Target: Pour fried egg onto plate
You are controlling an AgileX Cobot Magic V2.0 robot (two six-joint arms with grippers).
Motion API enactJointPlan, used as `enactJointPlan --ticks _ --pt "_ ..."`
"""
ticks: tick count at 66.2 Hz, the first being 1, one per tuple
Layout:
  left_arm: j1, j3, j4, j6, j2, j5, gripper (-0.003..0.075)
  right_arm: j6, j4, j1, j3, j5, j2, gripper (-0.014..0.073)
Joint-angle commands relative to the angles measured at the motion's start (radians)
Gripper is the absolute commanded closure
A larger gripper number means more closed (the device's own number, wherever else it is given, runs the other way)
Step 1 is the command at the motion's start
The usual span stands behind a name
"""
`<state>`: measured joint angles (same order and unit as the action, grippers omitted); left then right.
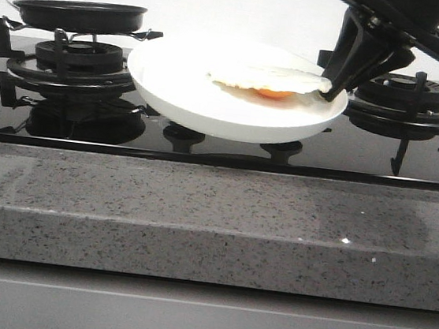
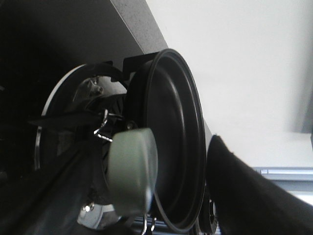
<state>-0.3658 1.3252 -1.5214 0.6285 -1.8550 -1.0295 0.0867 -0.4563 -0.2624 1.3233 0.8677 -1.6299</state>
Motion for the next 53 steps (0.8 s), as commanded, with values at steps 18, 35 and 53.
enactJointPlan --ticks 18,35,53 --pt "-0.09 0.032 0.089 0.019 0.121 -0.069 0.0193 0.009 -0.025 0.0 0.023 -0.035 0.036 0.0659" --pt "-0.105 0.032 0.213 0.019 0.299 -0.037 0.0195 0.009 -0.025 0.0 0.023 -0.035 0.036 0.0659" --pt "0.032 0.032 0.576 -0.109 0.569 0.095 0.0195 0.009 -0.025 0.0 0.023 -0.035 0.036 0.0659"
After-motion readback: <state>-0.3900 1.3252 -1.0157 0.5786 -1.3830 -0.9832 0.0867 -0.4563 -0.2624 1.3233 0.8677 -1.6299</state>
